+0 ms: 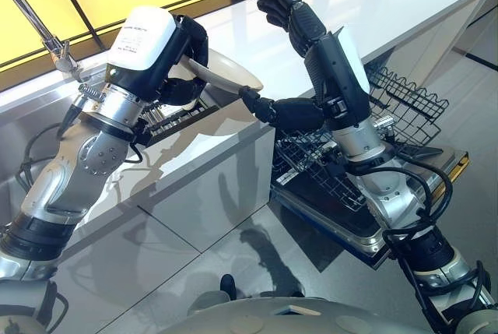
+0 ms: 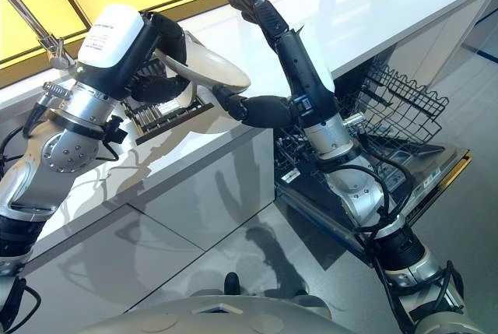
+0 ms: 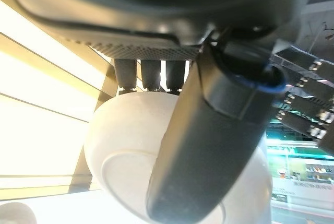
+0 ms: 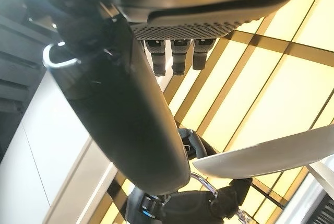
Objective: Pick up plates and place into dishwasher.
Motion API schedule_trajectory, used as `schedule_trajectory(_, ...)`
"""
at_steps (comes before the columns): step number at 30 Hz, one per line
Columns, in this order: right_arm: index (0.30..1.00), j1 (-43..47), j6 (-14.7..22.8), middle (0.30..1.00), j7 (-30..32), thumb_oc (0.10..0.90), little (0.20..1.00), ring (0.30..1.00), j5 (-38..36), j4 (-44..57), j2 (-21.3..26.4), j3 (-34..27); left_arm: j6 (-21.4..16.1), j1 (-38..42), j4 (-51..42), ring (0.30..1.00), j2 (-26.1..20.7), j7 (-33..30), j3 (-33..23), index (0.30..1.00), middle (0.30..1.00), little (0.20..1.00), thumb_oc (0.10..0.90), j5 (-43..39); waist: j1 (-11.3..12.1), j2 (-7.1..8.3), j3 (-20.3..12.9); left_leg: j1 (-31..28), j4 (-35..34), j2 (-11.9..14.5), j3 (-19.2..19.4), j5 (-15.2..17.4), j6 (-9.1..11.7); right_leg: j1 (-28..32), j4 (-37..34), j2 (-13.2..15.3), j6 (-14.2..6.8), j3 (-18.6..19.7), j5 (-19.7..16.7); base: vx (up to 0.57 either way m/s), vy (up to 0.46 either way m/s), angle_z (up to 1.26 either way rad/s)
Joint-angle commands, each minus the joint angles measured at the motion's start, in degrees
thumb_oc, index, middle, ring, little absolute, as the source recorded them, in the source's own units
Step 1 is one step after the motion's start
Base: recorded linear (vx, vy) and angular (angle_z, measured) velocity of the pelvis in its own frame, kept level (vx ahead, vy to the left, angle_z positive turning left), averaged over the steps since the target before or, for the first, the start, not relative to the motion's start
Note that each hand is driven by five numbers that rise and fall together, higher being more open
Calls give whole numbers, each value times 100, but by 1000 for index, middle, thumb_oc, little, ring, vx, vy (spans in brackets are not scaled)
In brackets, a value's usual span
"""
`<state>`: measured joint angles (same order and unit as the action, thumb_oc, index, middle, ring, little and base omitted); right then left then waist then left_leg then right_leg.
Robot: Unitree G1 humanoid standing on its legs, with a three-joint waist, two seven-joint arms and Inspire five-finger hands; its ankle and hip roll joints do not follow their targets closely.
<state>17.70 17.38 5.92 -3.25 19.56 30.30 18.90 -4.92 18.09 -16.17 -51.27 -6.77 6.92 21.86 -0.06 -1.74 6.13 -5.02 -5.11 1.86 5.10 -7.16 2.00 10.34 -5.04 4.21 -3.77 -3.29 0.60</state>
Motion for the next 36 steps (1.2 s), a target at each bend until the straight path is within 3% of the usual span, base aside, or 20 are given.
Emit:
schedule_trajectory(1, 900, 240, 266, 900, -2, 800, 900, 900, -183, 310, -120, -184, -42, 675, 361, 300, -233, -522, -417, 300, 300, 200, 100, -276, 69, 50, -537, -238, 32, -567, 97, 894, -343, -456, 119, -252, -139, -243, -174, 0, 0, 0)
schedule_trajectory(6, 900, 189, -557, 900, -418, 800, 900, 900, -164, 105, 44, -50, -272, 604, 183, 300, -83, -265, -427, 300, 300, 200, 100, -671, 57, 82, -546, -229, 40, -562, 46, 879, -352, -462, 145, -260, -122, -158, -156, 0, 0, 0)
schedule_trajectory(10, 900, 175, -922, 900, -561, 800, 900, 900, -190, -117, 122, 95, -317, 695, -33, 300, -75, -220, -372, 300, 300, 200, 100, -806, 58, 104, -551, -229, 25, -554, -7, 862, -345, -457, 182, -265, -112, -151, -132, 0, 0, 0)
schedule_trajectory(21, 900, 325, -1045, 900, -86, 800, 900, 900, 437, -530, -115, 356, -410, 896, -340, 300, 247, 601, -67, 300, 300, 200, 100, -2047, 122, 104, -526, -258, 25, -576, -87, 869, -366, -432, 231, -233, -116, -221, -111, 19, 0, 4)
schedule_trajectory(22, 575, 377, -1058, 575, 64, 421, 521, 575, 531, -615, -123, 387, -413, 896, -441, 300, 293, 765, -39, 300, 300, 200, 100, -2329, 145, 101, -525, -261, 21, -573, -90, 871, -363, -423, 217, -228, -117, -243, -113, 30, 9, 4)
schedule_trajectory(23, 575, 389, -1064, 575, 87, 421, 521, 575, 519, -633, -127, 391, -411, 891, -470, 300, 304, 806, -40, 300, 300, 200, 100, -2383, 150, 101, -526, -260, 21, -572, -90, 871, -362, -421, 214, -226, -117, -248, -113, 29, 11, 4)
schedule_trajectory(24, 446, 406, -1053, 446, 148, 270, 370, 446, 502, -668, -152, 403, -412, 875, -511, 300, 335, 910, -48, 300, 300, 200, 100, -2525, 162, 98, -530, -258, 20, -571, -88, 873, -361, -418, 211, -223, -120, -256, -112, 21, 6, 5)
schedule_trajectory(26, 300, 423, -1034, 300, 284, 100, 200, 300, 560, -694, -207, 409, -333, 851, -626, 300, 408, 1152, -46, 300, 300, 200, 100, -2942, 186, 96, -523, -258, 22, -571, -95, 875, -365, -413, 219, -215, -119, -273, -103, 22, 5, 7)
schedule_trajectory(31, 300, 450, -971, 300, 519, 100, 200, 300, 637, -735, -327, 441, -10, 851, -662, 300, 592, 1721, 95, 300, 300, 200, 100, -3935, 192, 85, -515, -271, 19, -578, -103, 878, -376, -414, 233, -204, -127, -291, -108, 19, 4, 9)
schedule_trajectory(36, 300, 532, -911, 300, 693, 100, 200, 300, 634, -832, -396, 498, 362, 853, -642, 300, 943, 2009, 418, 300, 300, 200, 100, -4290, 155, 76, -492, -289, 24, -598, -111, 888, -405, -419, 256, -213, -122, -238, -102, 4, 1, 1)
